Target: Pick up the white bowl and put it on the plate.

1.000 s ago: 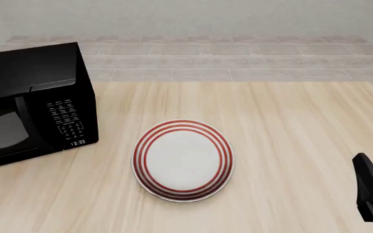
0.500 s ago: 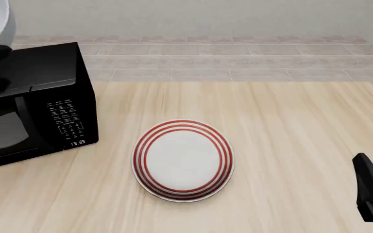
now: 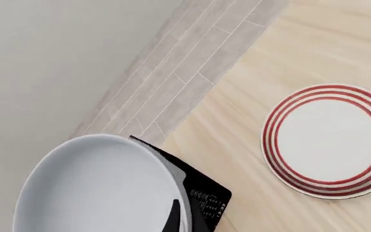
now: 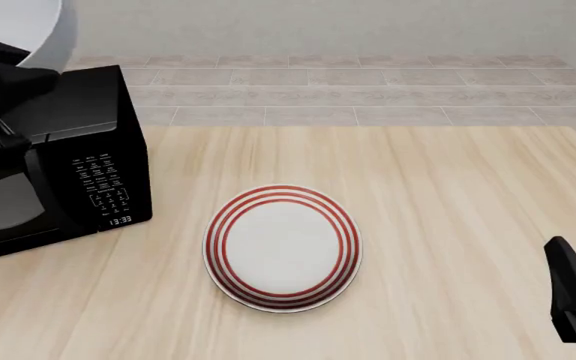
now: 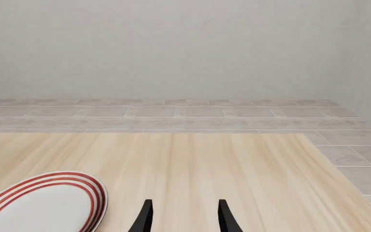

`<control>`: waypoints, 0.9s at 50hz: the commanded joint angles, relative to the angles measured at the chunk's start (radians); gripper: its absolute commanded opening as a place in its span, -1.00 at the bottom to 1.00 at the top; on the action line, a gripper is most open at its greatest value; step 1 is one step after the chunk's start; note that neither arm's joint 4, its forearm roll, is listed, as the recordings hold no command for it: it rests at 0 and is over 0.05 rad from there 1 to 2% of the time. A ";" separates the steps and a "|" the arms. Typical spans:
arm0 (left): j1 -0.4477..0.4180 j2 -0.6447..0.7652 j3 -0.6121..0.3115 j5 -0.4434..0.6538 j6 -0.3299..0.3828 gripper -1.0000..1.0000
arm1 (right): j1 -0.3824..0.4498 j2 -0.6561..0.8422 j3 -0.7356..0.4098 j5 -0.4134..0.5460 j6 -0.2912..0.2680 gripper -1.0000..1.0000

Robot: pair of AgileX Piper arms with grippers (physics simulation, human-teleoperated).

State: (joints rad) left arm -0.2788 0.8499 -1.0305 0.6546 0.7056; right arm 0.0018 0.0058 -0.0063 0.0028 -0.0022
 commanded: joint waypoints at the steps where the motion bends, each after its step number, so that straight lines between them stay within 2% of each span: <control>1: -0.113 -0.032 0.005 0.011 -0.009 -1.00 | 0.000 0.000 0.000 0.000 0.000 1.00; 7: -0.159 -0.066 0.024 0.032 -0.004 -1.00 | 0.000 0.000 0.000 0.000 0.000 1.00; 11: -0.180 -0.068 0.055 -0.001 -0.005 -1.00 | 0.000 0.000 0.000 0.000 0.000 1.00; 20: -0.228 -0.094 0.041 0.032 -0.006 -1.00 | 0.000 0.000 0.000 0.000 0.000 1.00; 24: -0.254 -0.101 0.093 -0.006 -0.006 -1.00 | 0.000 0.000 0.000 0.000 0.000 1.00; 30: -0.287 -0.096 0.084 0.002 -0.020 -1.00 | 0.000 0.000 0.000 0.000 0.000 1.00; 36: -0.313 -0.102 0.142 -0.045 -0.016 -1.00 | 0.000 0.000 0.000 0.000 0.000 1.00; 40: -0.329 -0.101 0.131 -0.024 -0.023 -1.00 | 0.000 0.000 0.000 0.000 0.000 1.00; 43: -0.343 -0.098 0.174 -0.062 -0.022 -1.00 | 0.000 0.000 0.000 0.000 0.000 1.00; 45: -0.360 -0.082 0.139 -0.045 -0.045 -1.00 | 0.002 -0.002 0.002 0.000 0.000 1.00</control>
State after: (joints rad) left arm -0.5875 0.7576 -0.8970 0.6286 0.6805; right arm 0.0020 0.0056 -0.0062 0.0027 -0.0021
